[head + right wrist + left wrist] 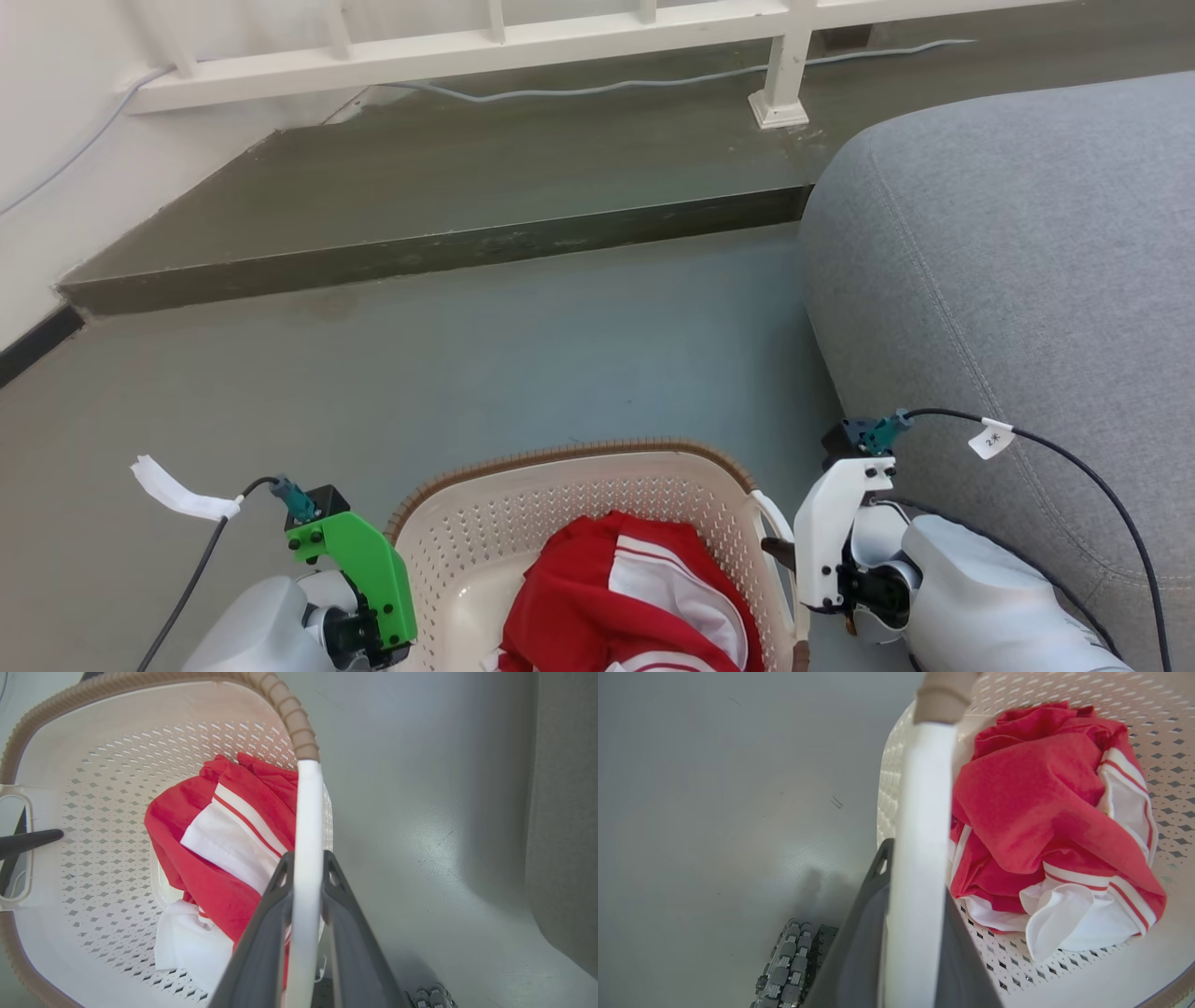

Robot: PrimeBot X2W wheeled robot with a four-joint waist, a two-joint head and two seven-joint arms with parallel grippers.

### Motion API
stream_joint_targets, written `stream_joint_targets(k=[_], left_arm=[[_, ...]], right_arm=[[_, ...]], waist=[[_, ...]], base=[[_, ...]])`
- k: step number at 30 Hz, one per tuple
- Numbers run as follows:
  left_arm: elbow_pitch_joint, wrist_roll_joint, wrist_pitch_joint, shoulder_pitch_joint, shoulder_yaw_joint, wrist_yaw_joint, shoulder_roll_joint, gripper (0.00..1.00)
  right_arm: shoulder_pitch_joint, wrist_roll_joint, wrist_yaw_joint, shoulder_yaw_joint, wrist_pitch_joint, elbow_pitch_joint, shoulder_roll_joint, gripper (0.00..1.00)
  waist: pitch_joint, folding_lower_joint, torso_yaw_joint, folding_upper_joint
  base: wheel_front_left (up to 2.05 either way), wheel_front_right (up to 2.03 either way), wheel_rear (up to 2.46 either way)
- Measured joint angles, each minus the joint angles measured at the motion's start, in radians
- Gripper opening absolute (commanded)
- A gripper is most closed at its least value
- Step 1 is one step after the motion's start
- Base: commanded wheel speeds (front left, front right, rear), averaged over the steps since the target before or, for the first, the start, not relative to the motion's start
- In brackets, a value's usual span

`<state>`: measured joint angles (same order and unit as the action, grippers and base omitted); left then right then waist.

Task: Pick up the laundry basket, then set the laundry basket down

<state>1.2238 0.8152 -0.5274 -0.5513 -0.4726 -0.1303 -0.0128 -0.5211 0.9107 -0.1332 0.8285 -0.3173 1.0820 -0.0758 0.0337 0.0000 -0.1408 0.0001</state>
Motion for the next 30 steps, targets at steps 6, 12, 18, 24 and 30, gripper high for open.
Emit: stream_joint_targets(k=[6, 12, 18, 24, 30], left_arm=[[-0.005, 0.0, 0.019, -0.001, -0.008, 0.0, 0.0, 0.0], [-0.017, -0.001, 0.057, -0.004, -0.014, 0.0, 0.0, 0.0], [-0.036, -0.021, 0.124, -0.037, -0.015, 0.0, 0.001, 0.0], [-0.056, -0.039, 0.196, -0.079, -0.029, 0.008, 0.003, 0.0], [-0.071, -0.06, 0.248, -0.107, -0.047, 0.017, 0.005, 0.0]], right_arm=[[0.0, 0.003, 0.0, 0.012, 0.019, -0.009, -0.007, 0.0], [-0.006, 0.001, 0.0, 0.016, 0.063, -0.014, -0.013, 0.0], [-0.045, -0.007, 0.0, 0.008, 0.136, -0.017, -0.017, 0.0], [-0.093, -0.039, 0.004, -0.006, 0.238, -0.008, -0.019, 0.0], [-0.129, -0.063, 0.021, 0.001, 0.286, 0.005, -0.017, 0.0]], waist=[[0.017, 0.0, 0.005, 0.0], [0.042, 0.0, 0.009, 0.0], [0.081, 0.0, 0.013, 0.0], [0.142, 0.0, 0.018, 0.0], [0.194, 0.0, 0.022, 0.0]], base=[[0.0, 0.0, 0.0], [0.0, 0.0, 0.0], [0.0, 0.0, 0.0], [0.0, 0.0, 0.0], [0.0, 0.0, 0.0]])
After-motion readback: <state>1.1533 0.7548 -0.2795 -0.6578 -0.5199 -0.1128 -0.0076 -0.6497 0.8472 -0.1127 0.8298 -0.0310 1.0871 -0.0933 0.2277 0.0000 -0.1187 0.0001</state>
